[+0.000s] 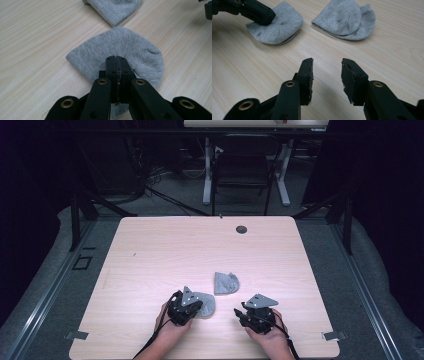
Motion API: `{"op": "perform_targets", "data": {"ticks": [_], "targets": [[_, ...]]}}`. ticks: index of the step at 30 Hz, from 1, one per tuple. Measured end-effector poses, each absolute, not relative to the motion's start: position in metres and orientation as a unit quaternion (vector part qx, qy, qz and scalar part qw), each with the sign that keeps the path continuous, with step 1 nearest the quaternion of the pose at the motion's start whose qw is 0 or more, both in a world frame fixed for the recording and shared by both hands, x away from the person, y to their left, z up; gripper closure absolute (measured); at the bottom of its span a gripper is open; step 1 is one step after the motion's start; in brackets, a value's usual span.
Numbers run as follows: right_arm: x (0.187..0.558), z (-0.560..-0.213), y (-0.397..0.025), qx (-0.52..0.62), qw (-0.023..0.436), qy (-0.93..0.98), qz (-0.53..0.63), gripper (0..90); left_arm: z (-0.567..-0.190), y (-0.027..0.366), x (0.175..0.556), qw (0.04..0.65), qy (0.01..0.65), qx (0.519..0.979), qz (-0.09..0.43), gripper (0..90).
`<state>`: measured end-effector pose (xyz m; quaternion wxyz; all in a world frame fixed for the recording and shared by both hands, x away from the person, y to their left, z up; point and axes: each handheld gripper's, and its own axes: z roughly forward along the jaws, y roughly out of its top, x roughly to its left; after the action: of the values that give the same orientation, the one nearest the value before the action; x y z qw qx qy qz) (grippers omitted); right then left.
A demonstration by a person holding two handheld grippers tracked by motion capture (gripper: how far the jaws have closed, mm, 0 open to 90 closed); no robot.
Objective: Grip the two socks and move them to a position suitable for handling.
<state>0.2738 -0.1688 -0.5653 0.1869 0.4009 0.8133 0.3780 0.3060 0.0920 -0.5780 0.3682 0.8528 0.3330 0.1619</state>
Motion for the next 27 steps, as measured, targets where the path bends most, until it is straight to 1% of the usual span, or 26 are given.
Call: {"op": "perform_targets", "data": {"ticks": [6,27], "targets": [[0.274,-0.565,-0.169,0.400,0.187,0.815,0.376,61.2,-0.579,0.091,0.301,0.370,0.325,0.855,0.163,89.8],[0.273,-0.566,-0.168,0.399,0.187,0.815,0.377,61.1,-0.579,0.091,0.273,0.376,0.309,0.863,0.135,89.8]]}}
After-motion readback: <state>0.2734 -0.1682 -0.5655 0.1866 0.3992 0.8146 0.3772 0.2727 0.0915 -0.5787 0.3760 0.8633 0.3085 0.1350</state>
